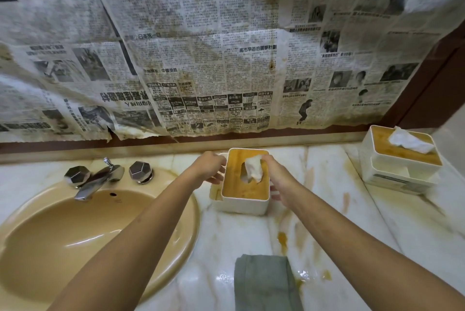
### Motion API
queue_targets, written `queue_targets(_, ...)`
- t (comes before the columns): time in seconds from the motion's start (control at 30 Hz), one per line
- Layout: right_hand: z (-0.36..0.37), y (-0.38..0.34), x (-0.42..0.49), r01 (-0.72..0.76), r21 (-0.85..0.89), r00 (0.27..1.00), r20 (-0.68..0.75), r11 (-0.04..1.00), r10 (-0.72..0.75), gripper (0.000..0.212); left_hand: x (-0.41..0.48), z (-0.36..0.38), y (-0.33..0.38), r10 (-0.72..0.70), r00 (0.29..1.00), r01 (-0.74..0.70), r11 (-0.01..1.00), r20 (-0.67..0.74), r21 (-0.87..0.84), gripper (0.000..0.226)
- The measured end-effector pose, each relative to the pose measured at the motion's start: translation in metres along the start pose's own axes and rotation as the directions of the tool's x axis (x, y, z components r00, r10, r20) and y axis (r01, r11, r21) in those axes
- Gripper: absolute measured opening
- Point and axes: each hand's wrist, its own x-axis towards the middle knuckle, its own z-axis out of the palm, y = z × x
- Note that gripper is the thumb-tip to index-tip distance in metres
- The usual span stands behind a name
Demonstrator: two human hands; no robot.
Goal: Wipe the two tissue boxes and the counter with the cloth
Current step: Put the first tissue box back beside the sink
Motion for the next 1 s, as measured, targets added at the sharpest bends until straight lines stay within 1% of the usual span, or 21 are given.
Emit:
queue_targets(0.07, 0.002, -0.012, 0.013, 0.060, -0.122, 0.998, -0.010, 0.991, -0.062, 0.053, -0.002, -0.002, -0.004, -0.044, 0.999, 0.044, 0.995, 0.003, -0.095, 0.021)
queue_targets(0.17, 0.004, -0.023, 0.032, 0.144, -0.285, 0.989, 0.020, 0.948, -0.145, 0.050, -0.006, -0.007, -0.008, -0.082, 0.996, 0.086, 0.983, 0.033, -0.164, 0.020)
queue_targets(0.23, 0.002, -0.025, 0.044, 0.205, -0.338, 0.979, 0.078, 0.918, -0.190, 0.044, -0.008, -0.014, -0.011, -0.108, 0.994, 0.111, 0.985, 0.036, -0.132, 0.022)
queue_targets(0.3, -0.001, -0.025, 0.052, 0.250, -0.321, 0.966, 0.141, 0.913, -0.215, 0.035, -0.008, -0.022, -0.015, -0.130, 0.991, 0.130, 0.991, -0.005, -0.035, 0.023)
queue_targets(0.33, -0.003, -0.025, 0.055, 0.261, -0.325, 0.964, 0.130, 0.909, -0.230, 0.033, -0.007, -0.026, -0.017, -0.119, 0.992, 0.120, 0.993, -0.051, 0.014, 0.024)
queue_targets(0.37, -0.006, -0.024, 0.056, 0.258, -0.366, 0.966, 0.068, 0.894, -0.251, 0.035, -0.004, -0.029, -0.019, -0.081, 0.991, 0.086, 0.995, -0.105, 0.049, 0.024)
queue_targets(0.43, -0.013, -0.019, 0.052, 0.184, -0.526, 0.949, -0.124, 0.830, -0.289, 0.047, 0.004, -0.033, -0.023, 0.047, 0.983, -0.032, 0.996, -0.180, 0.085, 0.024)
queue_targets(0.47, -0.015, -0.015, 0.048, 0.135, -0.579, 0.947, -0.163, 0.804, -0.276, 0.052, 0.006, -0.034, -0.024, 0.099, 0.978, -0.084, 0.992, -0.181, 0.091, 0.024)
queue_targets(0.5, -0.016, -0.010, 0.043, 0.091, -0.603, 0.963, -0.150, 0.793, -0.225, 0.059, 0.008, -0.034, -0.023, 0.129, 0.978, -0.117, 0.990, -0.161, 0.084, 0.026)
queue_targets(0.53, -0.016, -0.005, 0.037, 0.055, -0.589, 0.984, -0.104, 0.806, -0.143, 0.064, 0.009, -0.034, -0.023, 0.138, 0.982, -0.130, 0.989, -0.130, 0.065, 0.029)
queue_targets(0.57, -0.015, -0.001, 0.029, 0.010, -0.540, 0.998, -0.050, 0.841, -0.045, 0.067, 0.010, -0.033, -0.023, 0.133, 0.986, -0.129, 0.991, -0.099, 0.045, 0.032)
queue_targets(0.6, -0.013, 0.001, 0.023, -0.031, -0.474, 0.999, 0.003, 0.880, 0.037, 0.068, 0.011, -0.032, -0.023, 0.128, 0.989, -0.126, 0.991, -0.079, 0.032, 0.035)
queue_targets(0.63, -0.010, 0.003, 0.019, -0.055, -0.402, 0.996, 0.043, 0.914, 0.079, 0.068, 0.011, -0.032, -0.023, 0.129, 0.989, -0.127, 0.991, -0.075, 0.028, 0.037)
queue_targets(0.67, -0.007, 0.005, 0.018, -0.061, -0.335, 0.995, 0.059, 0.940, 0.086, 0.067, 0.012, -0.032, -0.023, 0.134, 0.987, -0.132, 0.991, -0.083, 0.031, 0.038)
queue_targets(0.73, -0.002, 0.004, 0.019, -0.056, -0.244, 0.997, 0.029, 0.968, 0.065, 0.071, 0.011, -0.036, -0.025, 0.144, 0.984, -0.141, 0.989, -0.109, 0.034, 0.036)
queue_targets(0.8, 0.004, 0.001, 0.023, -0.039, -0.202, 0.999, -0.006, 0.979, 0.038, 0.076, 0.010, -0.040, -0.029, 0.128, 0.985, -0.126, 0.992, -0.118, 0.020, 0.031)
queue_targets(0.87, 0.010, -0.002, 0.028, -0.002, -0.209, 0.999, -0.039, 0.978, -0.006, 0.076, 0.009, -0.043, -0.034, 0.097, 0.989, -0.098, 0.995, -0.110, -0.001, 0.032)
queue_targets(0.93, 0.015, -0.005, 0.033, 0.017, -0.208, 0.997, -0.072, 0.978, -0.032, 0.070, 0.005, -0.046, -0.039, 0.079, 0.991, -0.080, 0.997, -0.104, -0.014, 0.032)
queue_targets(1.0, 0.018, -0.009, 0.037, -0.004, -0.143, 0.997, -0.080, 0.990, -0.007, 0.057, 0.003, -0.049, -0.044, 0.066, 0.992, -0.070, 0.997, -0.110, -0.033, 0.031)
